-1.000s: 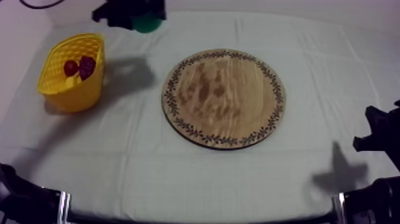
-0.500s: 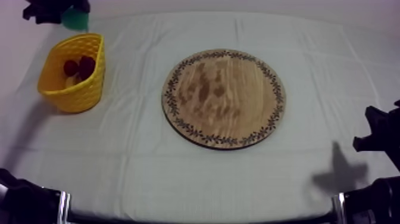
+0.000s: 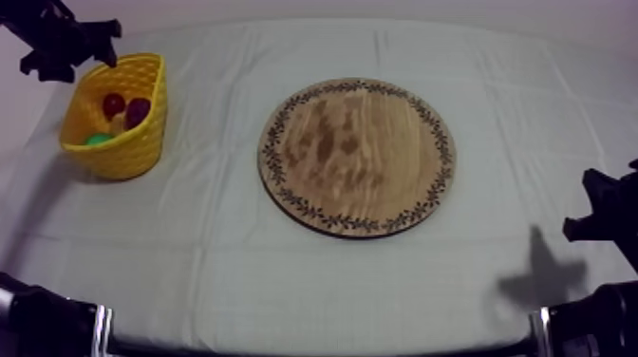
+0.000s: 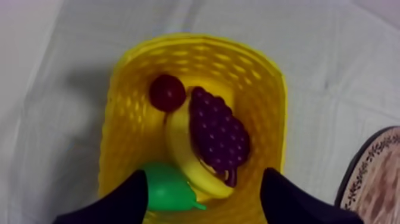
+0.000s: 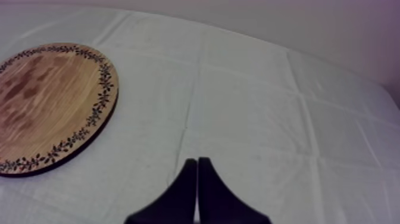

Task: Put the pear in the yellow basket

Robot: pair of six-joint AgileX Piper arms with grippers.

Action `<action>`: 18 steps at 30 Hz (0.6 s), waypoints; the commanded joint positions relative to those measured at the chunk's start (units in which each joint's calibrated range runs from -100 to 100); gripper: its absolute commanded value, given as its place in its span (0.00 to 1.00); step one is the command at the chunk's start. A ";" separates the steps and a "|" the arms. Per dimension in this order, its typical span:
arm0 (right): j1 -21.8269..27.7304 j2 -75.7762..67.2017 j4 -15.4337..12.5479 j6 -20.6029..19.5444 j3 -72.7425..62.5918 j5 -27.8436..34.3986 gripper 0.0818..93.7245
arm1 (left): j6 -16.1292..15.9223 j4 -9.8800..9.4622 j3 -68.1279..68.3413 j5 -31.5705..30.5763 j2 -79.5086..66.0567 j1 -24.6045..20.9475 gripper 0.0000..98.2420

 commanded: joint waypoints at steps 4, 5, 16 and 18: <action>0.00 -0.05 0.02 -0.02 0.00 0.01 0.00 | -0.21 0.19 0.95 -0.66 -1.66 0.04 0.69; 0.00 -0.05 0.02 0.00 0.00 0.01 0.00 | -0.34 0.19 1.62 -1.13 -2.43 0.05 0.68; 0.00 -0.05 0.02 -0.02 0.00 0.01 0.00 | -5.58 0.45 20.08 -15.41 -23.52 -2.90 0.35; 0.00 -0.05 0.02 -0.02 0.00 0.01 0.00 | -6.07 0.54 24.02 -16.87 -28.81 -3.39 0.29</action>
